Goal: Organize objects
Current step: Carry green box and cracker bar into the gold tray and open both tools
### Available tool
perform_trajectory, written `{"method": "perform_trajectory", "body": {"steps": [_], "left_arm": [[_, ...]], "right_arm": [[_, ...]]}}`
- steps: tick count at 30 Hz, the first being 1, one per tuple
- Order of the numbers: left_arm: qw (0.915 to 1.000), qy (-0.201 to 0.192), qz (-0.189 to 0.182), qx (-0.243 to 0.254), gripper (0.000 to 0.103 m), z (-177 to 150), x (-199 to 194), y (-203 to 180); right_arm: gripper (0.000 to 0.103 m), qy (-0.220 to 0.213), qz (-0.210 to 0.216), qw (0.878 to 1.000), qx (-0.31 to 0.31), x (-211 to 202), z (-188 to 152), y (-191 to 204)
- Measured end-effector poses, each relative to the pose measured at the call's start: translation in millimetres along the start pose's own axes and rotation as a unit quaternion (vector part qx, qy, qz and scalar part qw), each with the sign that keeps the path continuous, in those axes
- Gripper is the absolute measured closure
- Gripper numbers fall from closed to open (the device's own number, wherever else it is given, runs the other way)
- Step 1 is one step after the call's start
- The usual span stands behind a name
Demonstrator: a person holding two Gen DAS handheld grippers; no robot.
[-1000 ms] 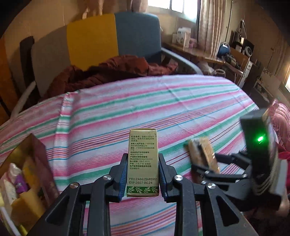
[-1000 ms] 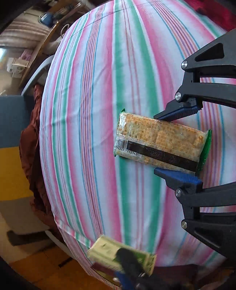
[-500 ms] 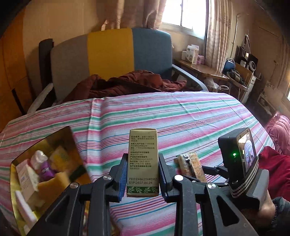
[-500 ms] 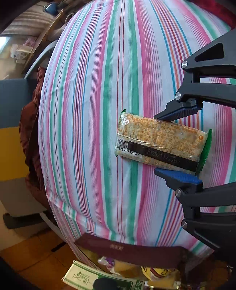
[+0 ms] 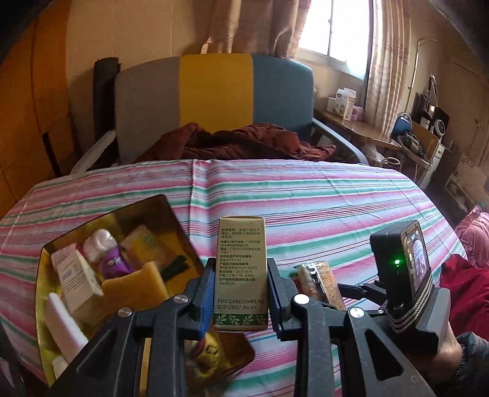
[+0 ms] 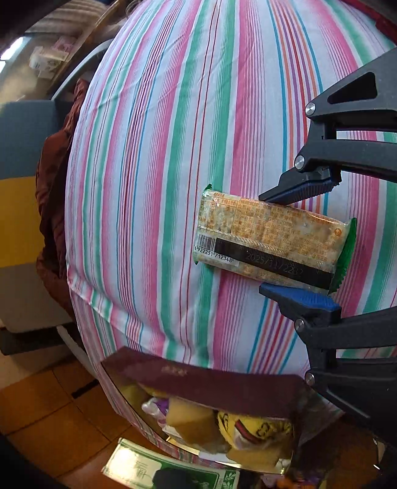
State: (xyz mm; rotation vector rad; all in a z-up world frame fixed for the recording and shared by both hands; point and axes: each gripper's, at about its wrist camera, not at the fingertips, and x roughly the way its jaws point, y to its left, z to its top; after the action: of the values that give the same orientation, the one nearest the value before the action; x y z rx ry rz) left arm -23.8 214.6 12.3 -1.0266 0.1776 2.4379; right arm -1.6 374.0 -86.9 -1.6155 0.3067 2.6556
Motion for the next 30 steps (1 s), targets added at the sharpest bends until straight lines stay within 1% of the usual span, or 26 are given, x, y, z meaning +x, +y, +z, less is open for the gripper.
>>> {"method": "perform_trajectory", "body": {"steps": [4, 8, 10, 13, 15, 17, 20, 23, 27, 30], "left_arm": [[0.9999, 0.0, 0.002, -0.012, 0.074, -7, -5, 11], [0.9994, -0.006, 0.002, -0.035, 0.074, -12, -15, 32], [0.9984, -0.012, 0.007, -0.055, 0.074, -15, -23, 48], [0.9948, -0.023, 0.022, -0.096, 0.074, -21, -38, 83], [0.9907, -0.032, 0.038, -0.127, 0.074, -27, -50, 110], [0.9868, -0.036, 0.059, -0.146, 0.074, -34, -59, 131], [0.9794, -0.038, 0.088, -0.178, 0.074, -48, -71, 162], [0.9742, -0.034, 0.095, -0.202, 0.074, -59, -75, 178], [0.9732, -0.032, 0.087, -0.211, 0.074, -65, -74, 185], [0.9765, -0.037, 0.073, -0.199, 0.074, -61, -71, 180]], "right_arm": [[0.052, 0.0, 0.009, 1.0, 0.001, -1, -1, 9], [0.052, 0.0, 0.023, 1.0, 0.006, -5, -2, 12], [0.053, -0.003, 0.026, 1.0, 0.007, -8, -3, 14], [0.053, -0.011, 0.029, 0.999, 0.007, -14, -1, 16], [0.053, -0.018, 0.034, 0.999, 0.004, -19, 1, 19], [0.053, -0.026, 0.043, 0.999, -0.002, -26, 4, 26], [0.053, -0.039, 0.058, 0.997, -0.025, -35, 11, 44], [0.053, -0.054, 0.081, 0.994, -0.054, -44, 21, 68], [0.052, -0.066, 0.106, 0.986, -0.106, -47, 34, 108], [0.052, -0.071, 0.115, 0.982, -0.135, -43, 43, 135]]}}
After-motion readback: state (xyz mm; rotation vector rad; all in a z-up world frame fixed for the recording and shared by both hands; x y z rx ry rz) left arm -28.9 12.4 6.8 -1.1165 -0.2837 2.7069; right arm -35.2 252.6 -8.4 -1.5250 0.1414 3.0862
